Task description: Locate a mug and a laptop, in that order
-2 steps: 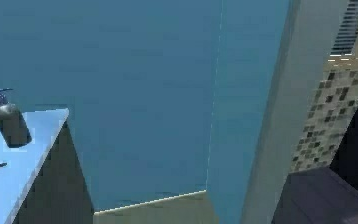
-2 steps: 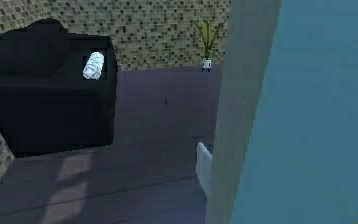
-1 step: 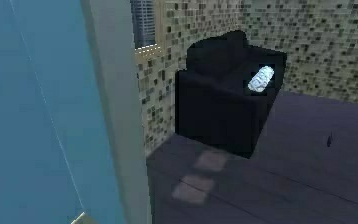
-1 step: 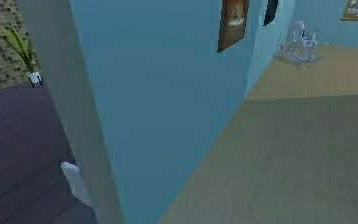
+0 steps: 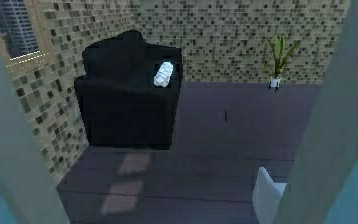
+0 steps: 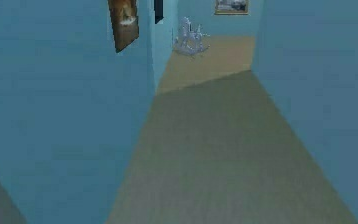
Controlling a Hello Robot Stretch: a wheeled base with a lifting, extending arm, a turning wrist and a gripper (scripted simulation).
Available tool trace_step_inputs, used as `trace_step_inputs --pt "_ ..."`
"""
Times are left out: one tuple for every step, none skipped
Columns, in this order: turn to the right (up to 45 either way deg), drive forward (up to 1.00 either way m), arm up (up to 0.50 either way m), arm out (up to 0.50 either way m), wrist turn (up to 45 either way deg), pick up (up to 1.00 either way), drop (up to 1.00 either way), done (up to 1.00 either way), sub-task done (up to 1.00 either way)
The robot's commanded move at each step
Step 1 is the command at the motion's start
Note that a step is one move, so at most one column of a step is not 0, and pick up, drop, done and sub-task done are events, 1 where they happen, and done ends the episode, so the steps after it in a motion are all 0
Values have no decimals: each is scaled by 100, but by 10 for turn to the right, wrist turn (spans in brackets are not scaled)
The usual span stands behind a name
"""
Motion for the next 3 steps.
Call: trace_step_inputs --pt "0 25 0 0 0 0 0 0 0" --pt "120 0 0 0 0 0 0 0 0" --pt "0 70 0 0 0 0 0 0 0"
